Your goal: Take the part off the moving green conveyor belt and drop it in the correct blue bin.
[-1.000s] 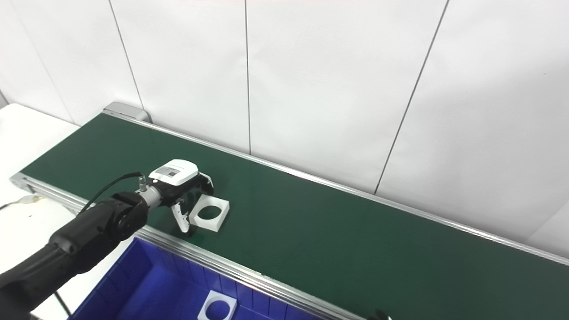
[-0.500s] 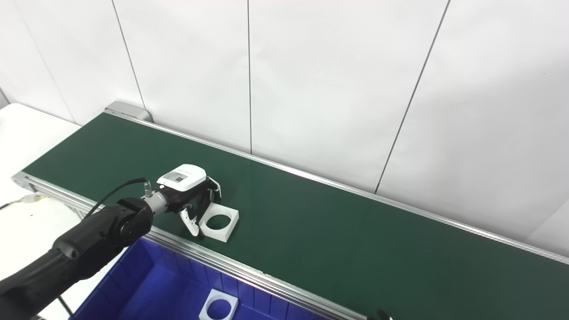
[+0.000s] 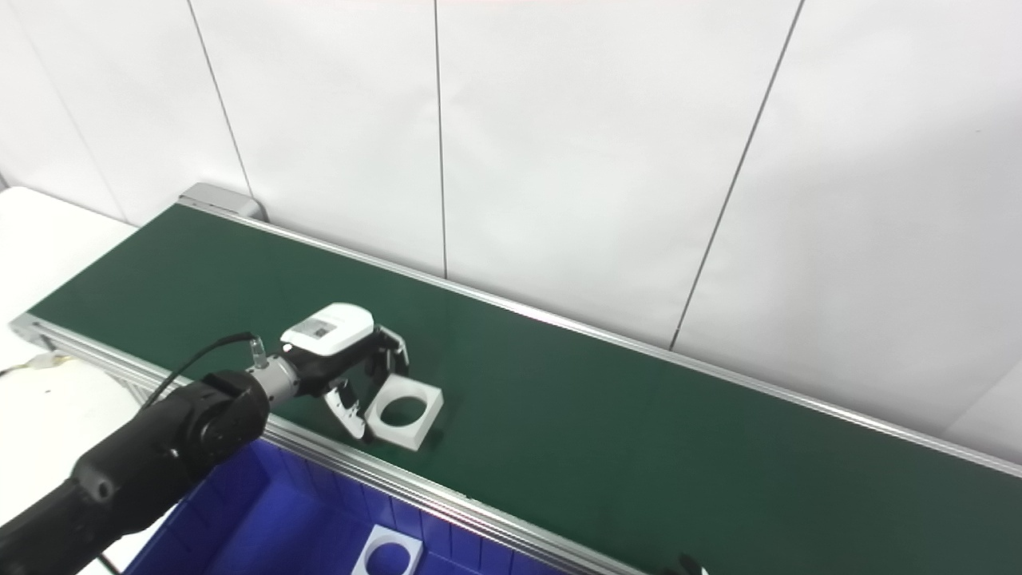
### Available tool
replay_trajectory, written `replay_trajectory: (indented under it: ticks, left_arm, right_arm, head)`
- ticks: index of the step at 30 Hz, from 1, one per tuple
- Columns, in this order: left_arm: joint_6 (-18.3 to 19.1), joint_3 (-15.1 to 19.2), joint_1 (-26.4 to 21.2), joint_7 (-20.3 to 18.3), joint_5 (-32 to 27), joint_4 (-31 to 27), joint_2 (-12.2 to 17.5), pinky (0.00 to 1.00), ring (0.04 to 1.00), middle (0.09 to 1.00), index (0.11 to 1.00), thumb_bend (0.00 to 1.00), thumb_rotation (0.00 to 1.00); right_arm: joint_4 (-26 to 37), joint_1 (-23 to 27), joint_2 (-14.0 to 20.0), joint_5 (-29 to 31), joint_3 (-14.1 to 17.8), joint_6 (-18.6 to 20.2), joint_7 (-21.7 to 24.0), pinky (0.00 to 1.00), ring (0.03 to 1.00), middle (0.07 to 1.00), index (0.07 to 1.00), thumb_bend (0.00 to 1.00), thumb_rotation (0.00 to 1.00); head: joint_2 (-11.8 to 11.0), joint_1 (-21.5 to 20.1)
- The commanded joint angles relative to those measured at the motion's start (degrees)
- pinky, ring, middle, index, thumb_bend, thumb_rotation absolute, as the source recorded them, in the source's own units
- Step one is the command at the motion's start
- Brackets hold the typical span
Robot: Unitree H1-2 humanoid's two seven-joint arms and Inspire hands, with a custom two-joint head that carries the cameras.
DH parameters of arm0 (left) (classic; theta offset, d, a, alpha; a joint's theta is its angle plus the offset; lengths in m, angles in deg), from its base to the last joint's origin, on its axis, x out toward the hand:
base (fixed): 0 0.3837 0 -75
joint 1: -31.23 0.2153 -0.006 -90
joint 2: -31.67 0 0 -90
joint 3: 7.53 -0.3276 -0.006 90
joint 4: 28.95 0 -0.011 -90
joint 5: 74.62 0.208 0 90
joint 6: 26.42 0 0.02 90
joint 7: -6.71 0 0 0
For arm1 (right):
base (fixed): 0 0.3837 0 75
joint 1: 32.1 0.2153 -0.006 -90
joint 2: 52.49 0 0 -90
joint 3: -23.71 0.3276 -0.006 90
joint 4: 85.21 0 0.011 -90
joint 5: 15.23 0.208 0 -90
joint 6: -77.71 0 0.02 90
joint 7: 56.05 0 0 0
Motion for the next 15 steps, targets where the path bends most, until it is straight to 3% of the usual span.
replay_trajectory:
  ticks: [1,9,15]
  left_arm:
    - [0.23,2.33,-0.13,-0.03,-1.09,-5.22,1.27,0.65,0.540,0.478,0.498,0.52,0.00]
    - [3.31,7.36,3.26,-5.48,-0.83,-20.23,2.07,0.67,0.549,0.469,0.508,0.52,0.00]
    - [3.51,9.53,6.67,-8.56,-0.59,-26.86,1.82,0.72,0.561,0.467,0.508,0.52,0.00]
  right_arm:
    - [1.73,-0.01,0.27,0.68,0.26,-2.31,0.50,0.75,0.825,0.856,0.933,0.69,0.61]
    - [2.71,-0.37,0.49,0.75,0.52,-1.68,0.74,0.75,0.824,0.854,0.928,0.69,0.61]
    - [3.02,-0.56,0.66,1.48,0.67,-1.52,1.46,0.76,0.834,0.861,0.933,0.69,0.61]
  head:
    - [0.16,-0.04]
    - [0.98,-0.04]
    - [1.78,-0.05]
